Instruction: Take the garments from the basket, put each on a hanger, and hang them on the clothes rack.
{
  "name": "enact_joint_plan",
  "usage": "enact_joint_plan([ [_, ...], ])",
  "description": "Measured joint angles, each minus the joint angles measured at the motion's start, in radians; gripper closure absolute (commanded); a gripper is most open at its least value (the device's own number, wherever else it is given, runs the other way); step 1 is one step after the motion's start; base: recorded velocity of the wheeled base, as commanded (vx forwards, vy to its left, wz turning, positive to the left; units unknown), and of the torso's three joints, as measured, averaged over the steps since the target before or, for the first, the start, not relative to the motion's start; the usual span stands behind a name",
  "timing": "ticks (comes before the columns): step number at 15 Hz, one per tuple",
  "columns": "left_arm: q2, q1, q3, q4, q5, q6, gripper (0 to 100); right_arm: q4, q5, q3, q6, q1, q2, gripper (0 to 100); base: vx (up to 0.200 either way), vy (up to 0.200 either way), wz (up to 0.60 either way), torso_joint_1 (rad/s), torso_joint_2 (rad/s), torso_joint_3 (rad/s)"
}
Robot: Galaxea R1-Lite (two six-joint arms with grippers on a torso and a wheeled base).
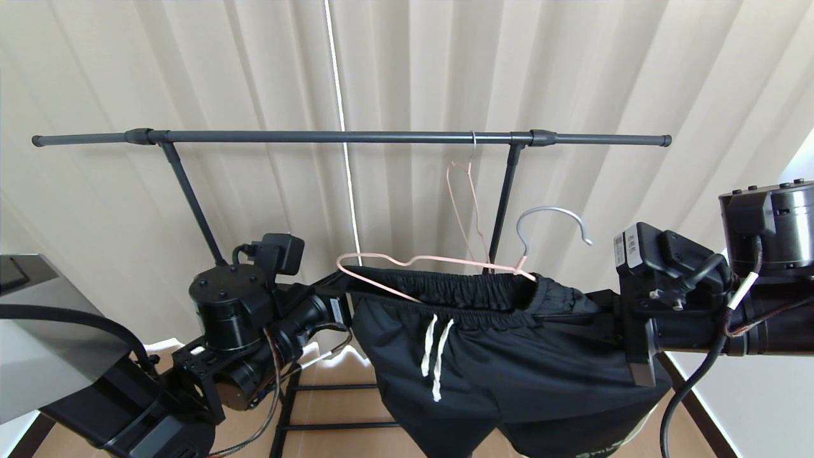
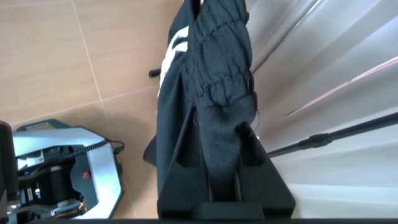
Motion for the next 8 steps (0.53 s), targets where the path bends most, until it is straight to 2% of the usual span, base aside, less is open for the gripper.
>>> enact_joint_plan([
  [8, -0.014, 0.041, -0.021, 0.001, 0.0, 0.003, 100, 0.0, -0.001, 0.011, -0.038, -0.029, 0.017, 100, 0.0, 0.0, 0.0, 0.0, 0.0, 0.0],
])
